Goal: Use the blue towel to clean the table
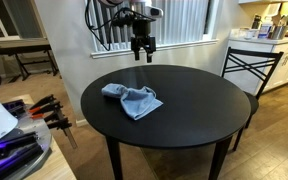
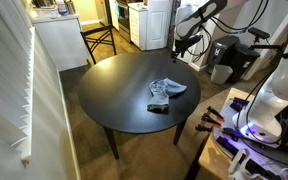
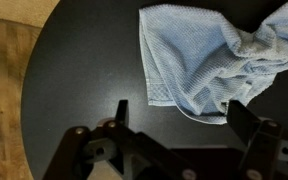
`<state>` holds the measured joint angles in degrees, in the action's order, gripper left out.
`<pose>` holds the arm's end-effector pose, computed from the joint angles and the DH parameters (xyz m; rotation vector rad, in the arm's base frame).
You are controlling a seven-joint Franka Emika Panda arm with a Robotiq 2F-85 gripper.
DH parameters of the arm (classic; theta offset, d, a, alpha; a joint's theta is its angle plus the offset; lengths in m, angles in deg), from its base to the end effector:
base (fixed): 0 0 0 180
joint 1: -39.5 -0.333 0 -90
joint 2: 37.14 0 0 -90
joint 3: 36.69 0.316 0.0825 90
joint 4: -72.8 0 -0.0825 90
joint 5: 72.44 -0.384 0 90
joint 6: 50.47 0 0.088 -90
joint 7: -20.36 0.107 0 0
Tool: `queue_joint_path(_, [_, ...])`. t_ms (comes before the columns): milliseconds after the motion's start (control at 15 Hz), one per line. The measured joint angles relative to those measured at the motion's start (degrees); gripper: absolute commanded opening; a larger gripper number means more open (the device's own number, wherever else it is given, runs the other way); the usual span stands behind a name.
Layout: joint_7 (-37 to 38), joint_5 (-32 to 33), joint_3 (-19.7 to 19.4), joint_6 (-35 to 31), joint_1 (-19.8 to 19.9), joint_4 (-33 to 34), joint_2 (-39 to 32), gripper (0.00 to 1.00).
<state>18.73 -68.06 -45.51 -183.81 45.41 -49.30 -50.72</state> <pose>0.5467 -0.1441 0.2948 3.0452 -0.2618 -0.0786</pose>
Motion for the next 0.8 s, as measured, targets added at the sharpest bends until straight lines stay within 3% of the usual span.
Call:
queue_joint_path(600, [0.54,0.27,0.76,-0.26,-0.42,0.2,-0.7,1.0])
queue_joint_path(800, [8.94,-0.05,2.31,-4.2,-2.51,0.86,-3.75,1.0])
